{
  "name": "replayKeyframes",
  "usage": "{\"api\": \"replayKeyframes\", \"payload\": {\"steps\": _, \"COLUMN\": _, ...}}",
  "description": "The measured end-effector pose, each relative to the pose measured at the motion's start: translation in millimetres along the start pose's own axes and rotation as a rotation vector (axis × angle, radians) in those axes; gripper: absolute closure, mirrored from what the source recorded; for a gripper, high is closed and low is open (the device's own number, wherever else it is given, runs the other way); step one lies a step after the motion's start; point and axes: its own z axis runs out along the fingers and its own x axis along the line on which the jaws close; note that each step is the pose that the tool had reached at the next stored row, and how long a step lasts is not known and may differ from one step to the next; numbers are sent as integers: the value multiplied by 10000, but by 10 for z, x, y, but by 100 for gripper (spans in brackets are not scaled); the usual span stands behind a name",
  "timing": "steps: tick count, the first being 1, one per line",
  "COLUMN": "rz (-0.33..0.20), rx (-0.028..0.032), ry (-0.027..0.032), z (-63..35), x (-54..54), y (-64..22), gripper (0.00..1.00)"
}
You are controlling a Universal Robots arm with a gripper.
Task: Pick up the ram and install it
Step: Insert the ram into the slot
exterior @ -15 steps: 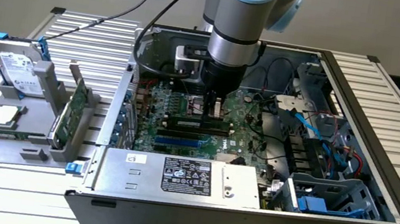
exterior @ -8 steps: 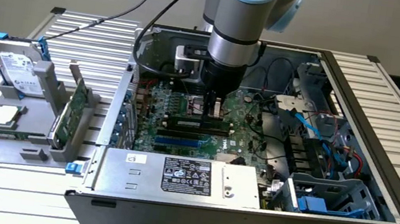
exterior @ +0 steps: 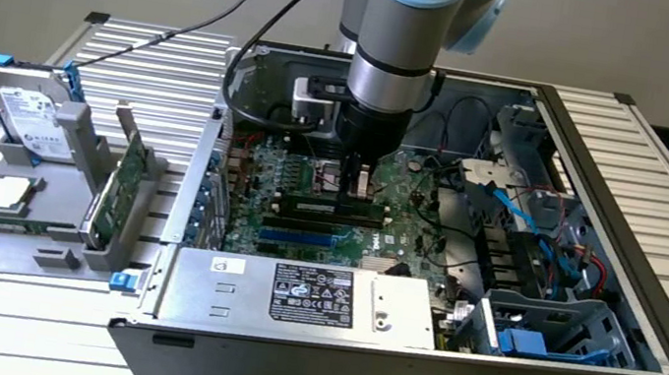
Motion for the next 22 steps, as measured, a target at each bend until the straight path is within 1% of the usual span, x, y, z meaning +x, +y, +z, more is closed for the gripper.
{"api": "replayKeyframes", "payload": {"steps": 8, "rz": 0, "rx": -1, "ry": 4, "z": 22, "x": -1, "y": -1, "gripper": 86}}
{"api": "replayKeyframes", "payload": {"steps": 9, "rz": 0, "rx": -2, "ry": 1, "z": 23, "x": -1, "y": -1, "gripper": 84}}
{"api": "replayKeyframes", "payload": {"steps": 10, "rz": 1, "rx": 0, "ry": 1, "z": 23, "x": -1, "y": -1, "gripper": 78}}
{"api": "replayKeyframes", "payload": {"steps": 11, "rz": 2, "rx": 0, "ry": 1, "z": 24, "x": 0, "y": -1, "gripper": 78}}
{"api": "replayKeyframes", "payload": {"steps": 12, "rz": 2, "rx": 0, "ry": 2, "z": 23, "x": 1, "y": -1, "gripper": 72}}
{"api": "replayKeyframes", "payload": {"steps": 14, "rz": 1, "rx": -1, "ry": 4, "z": 22, "x": 2, "y": -1, "gripper": 72}}
{"api": "replayKeyframes", "payload": {"steps": 15, "rz": 0, "rx": 0, "ry": 4, "z": 22, "x": 2, "y": -1, "gripper": 66}}
{"api": "replayKeyframes", "payload": {"steps": 16, "rz": 0, "rx": -1, "ry": 4, "z": 19, "x": 3, "y": -1, "gripper": 66}}
{"api": "replayKeyframes", "payload": {"steps": 19, "rz": 0, "rx": -1, "ry": 2, "z": -13, "x": 4, "y": 1, "gripper": 66}}
{"api": "replayKeyframes", "payload": {"steps": 22, "rz": -1, "rx": -1, "ry": -4, "z": -88, "x": 7, "y": 7, "gripper": 66}}
